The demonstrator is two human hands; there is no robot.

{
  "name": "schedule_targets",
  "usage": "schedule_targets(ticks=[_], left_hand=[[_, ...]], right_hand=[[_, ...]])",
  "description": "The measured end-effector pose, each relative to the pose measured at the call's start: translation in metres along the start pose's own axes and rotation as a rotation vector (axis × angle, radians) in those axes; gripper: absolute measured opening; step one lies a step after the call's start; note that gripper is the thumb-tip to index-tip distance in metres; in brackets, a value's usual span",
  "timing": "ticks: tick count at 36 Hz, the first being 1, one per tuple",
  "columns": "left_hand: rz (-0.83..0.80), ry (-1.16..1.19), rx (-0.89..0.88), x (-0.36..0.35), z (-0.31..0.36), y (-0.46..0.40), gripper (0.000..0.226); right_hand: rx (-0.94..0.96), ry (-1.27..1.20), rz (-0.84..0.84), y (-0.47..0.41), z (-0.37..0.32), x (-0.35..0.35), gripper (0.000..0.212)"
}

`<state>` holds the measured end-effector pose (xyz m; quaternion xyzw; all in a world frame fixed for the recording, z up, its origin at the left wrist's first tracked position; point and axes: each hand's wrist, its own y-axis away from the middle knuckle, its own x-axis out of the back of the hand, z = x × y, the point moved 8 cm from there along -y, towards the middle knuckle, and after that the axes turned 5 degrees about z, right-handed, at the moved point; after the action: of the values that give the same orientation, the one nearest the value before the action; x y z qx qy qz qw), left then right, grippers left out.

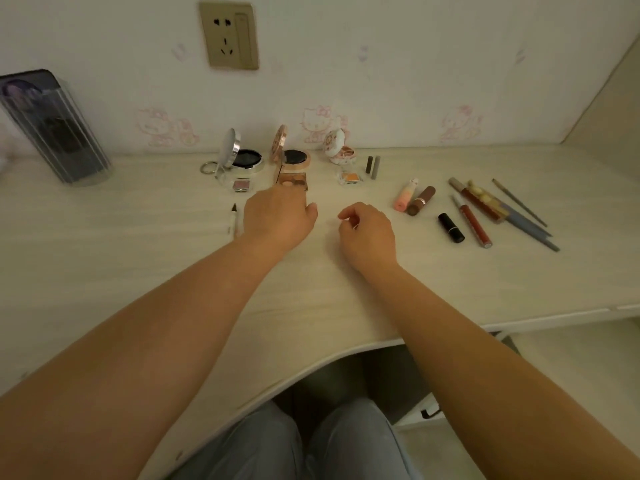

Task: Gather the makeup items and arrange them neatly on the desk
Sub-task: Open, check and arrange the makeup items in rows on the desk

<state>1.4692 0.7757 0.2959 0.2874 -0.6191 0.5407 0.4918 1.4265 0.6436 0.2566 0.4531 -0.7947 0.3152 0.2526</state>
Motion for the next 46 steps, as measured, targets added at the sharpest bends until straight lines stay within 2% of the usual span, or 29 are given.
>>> schedule_targets(ticks=[6,10,13,20,25,32,35,38,41,44,46], left_hand=[[-0.111,0.268,-0.043,-0.027,0.072,-0.005,0.025],[-0.151,0.428,-0.007,-0.054,0.108,-0.015,0.031],[-0.110,0.393,-0.055,-0.067,0.127,-0.021,0.040],[-0.060,0.311,-0.054,-0.082,0.144,-0.039,0.047],[-0.047,0.264,-0.054,-0.083,0.148,-0.047,0.036],[-0.037,0.426,0.079,-0.073,0.124,-0.043,0.030],[0.014,0.639,0.184,-0.058,0.101,-0.031,0.027],[0.028,0.831,0.268,-0.043,0.077,-0.010,0.029],[0.030,0.906,0.254,-0.031,0.057,0.014,0.030],[0.027,0.946,0.237,-0.021,0.038,0.035,0.028],[0.018,0.956,0.230,-0.017,0.026,0.049,0.027]], right_hand=[[0.020,0.296,0.165,-0.010,0.045,0.049,0.024],[0.020,0.552,0.184,-0.018,0.068,0.069,0.029],[0.029,0.644,0.198,-0.022,0.075,0.072,0.031],[-0.101,0.657,0.178,-0.031,0.090,0.070,0.030],[-0.098,0.660,0.166,-0.031,0.090,0.069,0.030],[-0.042,0.641,0.194,-0.029,0.083,0.071,0.033],[0.067,0.510,0.247,-0.025,0.074,0.073,0.031],[0.096,0.239,0.243,-0.017,0.063,0.066,0.028],[-0.066,-0.099,0.161,-0.008,0.053,0.051,0.028],[-0.271,-0.512,-0.009,0.003,0.036,0.028,0.033],[-0.346,-0.623,-0.103,0.009,0.024,0.013,0.034]])
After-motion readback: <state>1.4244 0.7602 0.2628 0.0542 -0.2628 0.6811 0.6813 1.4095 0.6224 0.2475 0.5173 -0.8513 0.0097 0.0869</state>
